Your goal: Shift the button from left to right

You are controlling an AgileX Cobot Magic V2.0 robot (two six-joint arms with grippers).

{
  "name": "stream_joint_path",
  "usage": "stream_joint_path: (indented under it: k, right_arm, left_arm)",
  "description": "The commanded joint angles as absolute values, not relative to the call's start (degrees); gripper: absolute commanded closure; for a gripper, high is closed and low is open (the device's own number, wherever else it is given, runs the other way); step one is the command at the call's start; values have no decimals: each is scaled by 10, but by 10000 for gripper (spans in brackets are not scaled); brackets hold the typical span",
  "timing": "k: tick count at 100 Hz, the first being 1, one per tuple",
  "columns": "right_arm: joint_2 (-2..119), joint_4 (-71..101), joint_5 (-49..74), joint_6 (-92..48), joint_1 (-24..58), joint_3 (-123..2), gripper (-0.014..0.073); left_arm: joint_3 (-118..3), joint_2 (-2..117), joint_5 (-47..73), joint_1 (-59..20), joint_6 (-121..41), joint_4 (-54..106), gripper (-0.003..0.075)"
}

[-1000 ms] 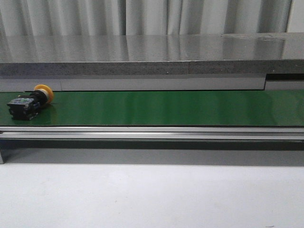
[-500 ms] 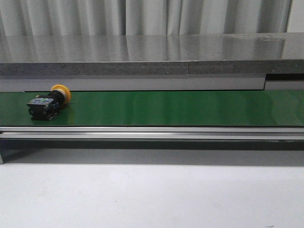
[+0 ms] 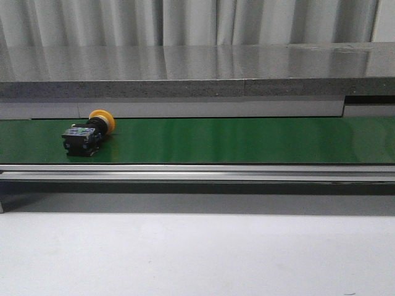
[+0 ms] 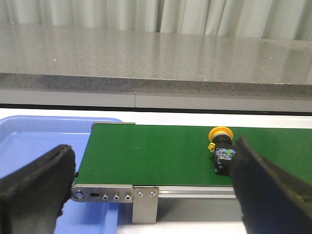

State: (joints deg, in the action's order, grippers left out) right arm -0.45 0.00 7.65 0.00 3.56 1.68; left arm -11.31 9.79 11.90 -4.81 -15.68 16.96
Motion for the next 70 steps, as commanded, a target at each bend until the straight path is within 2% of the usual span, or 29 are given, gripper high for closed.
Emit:
stream_joint_path:
  k: [1,9,16,42,54,70]
  right_arm:
    - [-15,-7,26,0,35,17,715]
    - [-15,-7,26,0,35,17,715]
    - [-15,-7,26,0,35,17,715]
    - [-15,-7,21,0,35,17,715]
    - [-15,-7,20,0,35,17,715]
    - [-15,-7,4,0,35,17,715]
  left_arm:
    - [-129,103,66,-53,-156,175,109]
    - [-129,103,67,-53,-156,175,127]
    - [-129,103,67,-53,-156,175,181]
    - [-129,103,67,-53,-156,175,557]
    - [-129,103,67,-53,-156,175,707]
    - [-129,103,67,-53,-156,175,715]
